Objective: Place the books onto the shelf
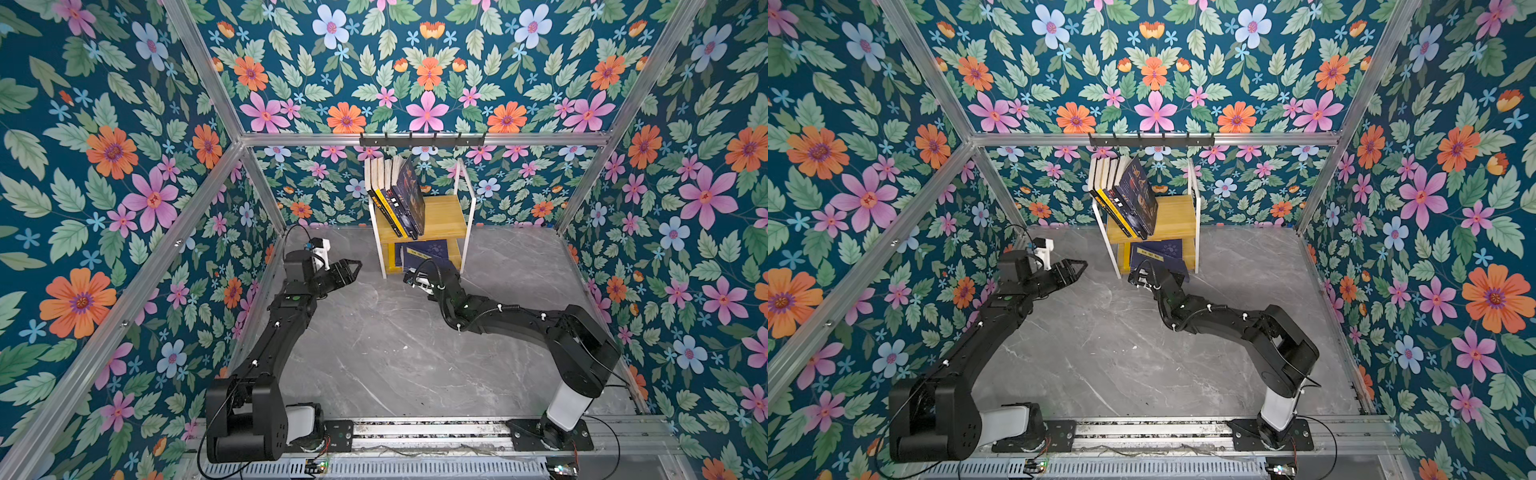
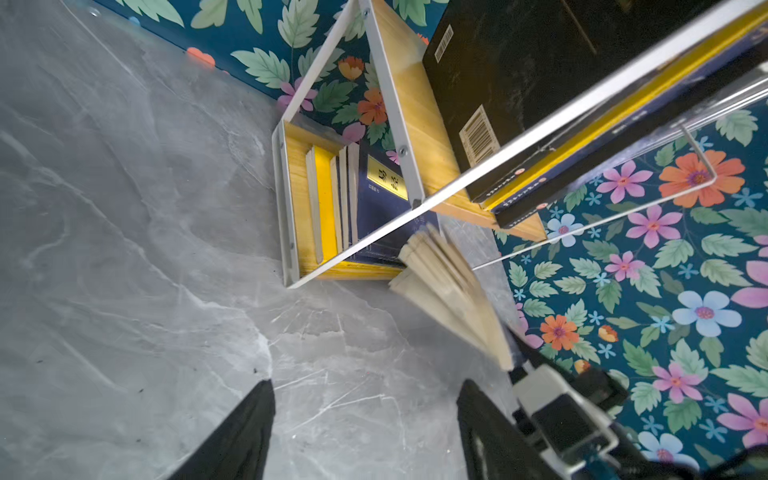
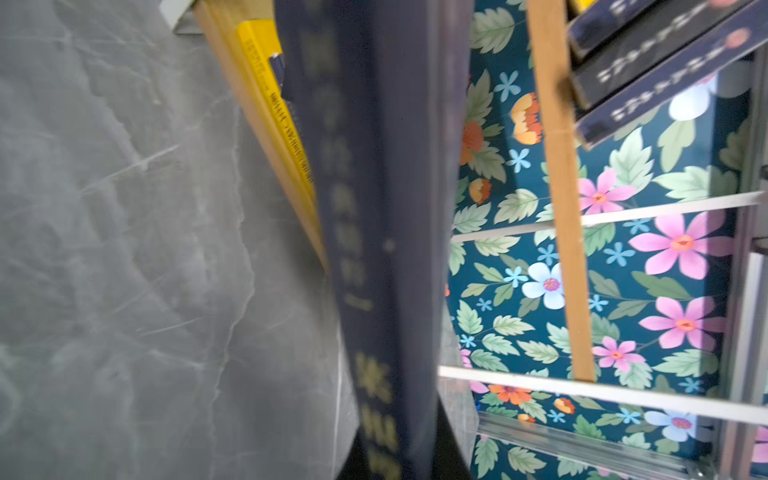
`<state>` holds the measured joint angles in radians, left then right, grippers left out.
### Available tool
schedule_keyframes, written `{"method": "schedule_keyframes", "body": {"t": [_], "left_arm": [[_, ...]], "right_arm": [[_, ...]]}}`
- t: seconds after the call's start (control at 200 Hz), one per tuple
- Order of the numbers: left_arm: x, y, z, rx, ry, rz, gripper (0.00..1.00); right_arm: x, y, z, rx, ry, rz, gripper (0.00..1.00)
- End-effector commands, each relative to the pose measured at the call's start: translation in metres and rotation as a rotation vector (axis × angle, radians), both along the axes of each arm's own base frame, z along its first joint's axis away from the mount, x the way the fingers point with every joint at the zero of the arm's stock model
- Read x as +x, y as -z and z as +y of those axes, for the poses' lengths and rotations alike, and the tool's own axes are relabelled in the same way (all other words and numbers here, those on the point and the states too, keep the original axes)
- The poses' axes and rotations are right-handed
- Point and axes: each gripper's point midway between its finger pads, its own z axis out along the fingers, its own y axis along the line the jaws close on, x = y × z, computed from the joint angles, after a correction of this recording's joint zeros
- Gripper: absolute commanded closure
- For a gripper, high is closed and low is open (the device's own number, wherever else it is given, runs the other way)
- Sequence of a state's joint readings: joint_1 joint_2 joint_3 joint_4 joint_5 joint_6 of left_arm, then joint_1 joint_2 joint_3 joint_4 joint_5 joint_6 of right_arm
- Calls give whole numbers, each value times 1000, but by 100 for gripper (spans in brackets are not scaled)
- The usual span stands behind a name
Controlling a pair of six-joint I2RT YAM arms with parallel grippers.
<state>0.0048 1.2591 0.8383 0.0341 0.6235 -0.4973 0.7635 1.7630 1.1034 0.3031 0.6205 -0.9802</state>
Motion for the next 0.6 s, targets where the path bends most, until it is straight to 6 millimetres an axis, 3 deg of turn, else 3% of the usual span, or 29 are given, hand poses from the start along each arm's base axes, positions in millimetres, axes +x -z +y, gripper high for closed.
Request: {"method": "schedule_keyframes", "body": {"t": [0.0,0.45,0.595], "left_arm": [[-3,2,16,41,0,-30,29],[2,3,33,48,-34,-34,31],[5,6,38,46,-51,-29,31]], "right_arm": [[20,-23,3,-9,-18,-86,100],[84,-28,19,72,-6,-210,100],[92,4,29,59,-37,-130,100]]}}
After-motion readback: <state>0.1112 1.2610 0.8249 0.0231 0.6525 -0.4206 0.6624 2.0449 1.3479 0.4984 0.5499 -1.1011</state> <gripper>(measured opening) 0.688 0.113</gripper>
